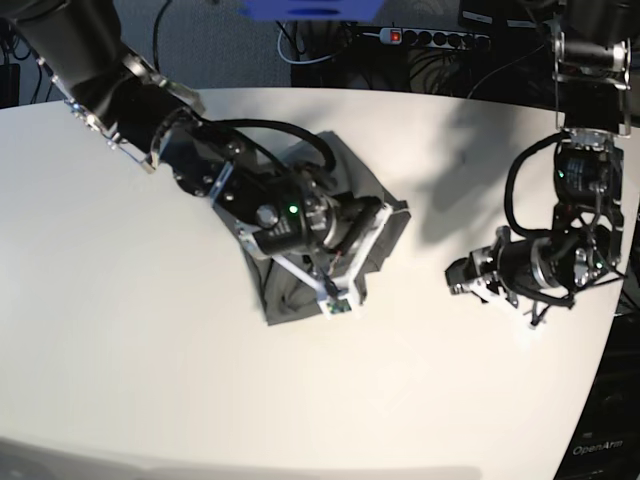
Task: Fold the T-shirt properly
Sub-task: 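Release the left gripper and pull it back from the bundle, then press and smooth the folded bundle flat with the right gripper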
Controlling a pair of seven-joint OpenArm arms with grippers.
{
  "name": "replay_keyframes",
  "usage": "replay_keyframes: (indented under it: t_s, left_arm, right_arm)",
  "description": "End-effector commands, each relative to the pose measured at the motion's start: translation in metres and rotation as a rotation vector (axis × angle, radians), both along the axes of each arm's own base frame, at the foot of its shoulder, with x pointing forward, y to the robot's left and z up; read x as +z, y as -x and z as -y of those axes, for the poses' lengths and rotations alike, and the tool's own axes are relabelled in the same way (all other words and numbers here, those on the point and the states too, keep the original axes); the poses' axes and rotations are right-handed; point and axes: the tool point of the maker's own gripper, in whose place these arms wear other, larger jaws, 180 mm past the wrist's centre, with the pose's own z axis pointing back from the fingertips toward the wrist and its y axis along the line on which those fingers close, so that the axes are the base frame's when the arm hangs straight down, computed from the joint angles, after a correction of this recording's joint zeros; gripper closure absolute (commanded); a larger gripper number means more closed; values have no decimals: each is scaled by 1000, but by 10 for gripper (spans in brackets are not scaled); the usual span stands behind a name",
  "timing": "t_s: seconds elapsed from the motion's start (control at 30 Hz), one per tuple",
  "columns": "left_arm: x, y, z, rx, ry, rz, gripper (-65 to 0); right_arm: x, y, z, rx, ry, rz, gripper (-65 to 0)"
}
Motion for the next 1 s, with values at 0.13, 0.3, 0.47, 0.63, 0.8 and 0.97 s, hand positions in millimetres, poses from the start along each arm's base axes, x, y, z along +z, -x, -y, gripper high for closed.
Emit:
replay_keyframes:
  t_s: [0.13,0.3,0.47,0.63,0.8,0.97]
  left_arm:
    - [4,3,-11,20,1,14,-17]
    - [-2,16,-13,16,-11,-1,-17]
    - [4,18,-10,3,-15,18,-17]
    - [-4,28,-9,-8,-13,-25,-17]
    - [0,26,-16,16,-11,-15,-17]
    - [1,29,-24,29,-7,-33,-17]
  right_arm:
    - [28,-44,10,-55,-12,184,-1]
    - [25,-70,30,40,118,354,-1]
    - [21,-91,42,87,211,462,-1]
    - [15,-96,39,124,212,529,-1]
    - [7,-102,37,144,197,590,-1]
    - [-15,-104,35,205,191,632,-1]
